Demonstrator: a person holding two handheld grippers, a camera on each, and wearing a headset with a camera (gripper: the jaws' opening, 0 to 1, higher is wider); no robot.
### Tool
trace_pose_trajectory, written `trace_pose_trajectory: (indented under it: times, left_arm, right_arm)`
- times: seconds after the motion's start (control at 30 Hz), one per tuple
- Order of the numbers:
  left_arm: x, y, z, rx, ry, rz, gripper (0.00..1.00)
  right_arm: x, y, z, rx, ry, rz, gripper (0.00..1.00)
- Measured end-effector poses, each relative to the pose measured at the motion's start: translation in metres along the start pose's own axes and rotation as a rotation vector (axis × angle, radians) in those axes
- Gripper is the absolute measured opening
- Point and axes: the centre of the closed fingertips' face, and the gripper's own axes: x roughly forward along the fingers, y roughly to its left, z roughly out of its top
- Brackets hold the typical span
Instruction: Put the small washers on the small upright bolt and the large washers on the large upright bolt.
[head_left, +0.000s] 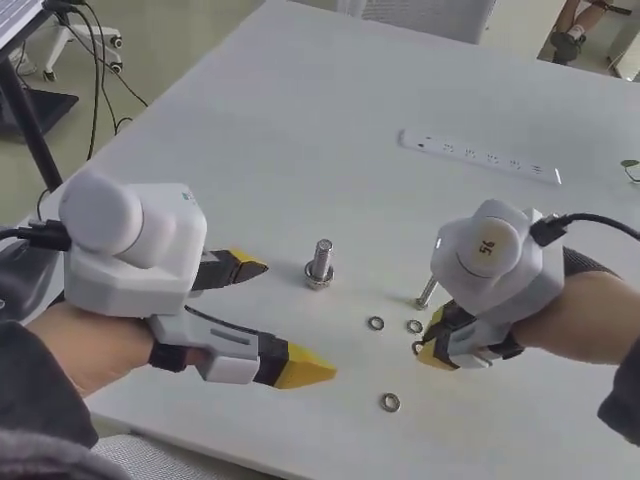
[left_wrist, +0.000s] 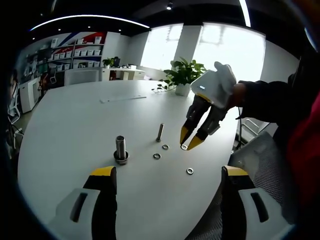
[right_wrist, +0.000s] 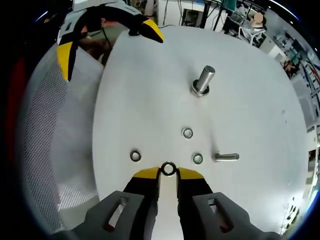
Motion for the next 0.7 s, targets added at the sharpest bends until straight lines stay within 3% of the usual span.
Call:
trace_pose_trajectory:
  times: [0.3,0.7]
  left_arm:
    - [0.003,-0.003,0.001,0.008,0.006,-0.009,0.86]
    - [0.006,-0.005,0.003,0.016,0.013,-0.015,0.86]
  right_arm:
    - [-0.014,-0.012,-0.025,0.066,0.004,-0.036,0.13]
    - [-0.021,-0.020,-0.035,0.102,0.000,-0.061,0.13]
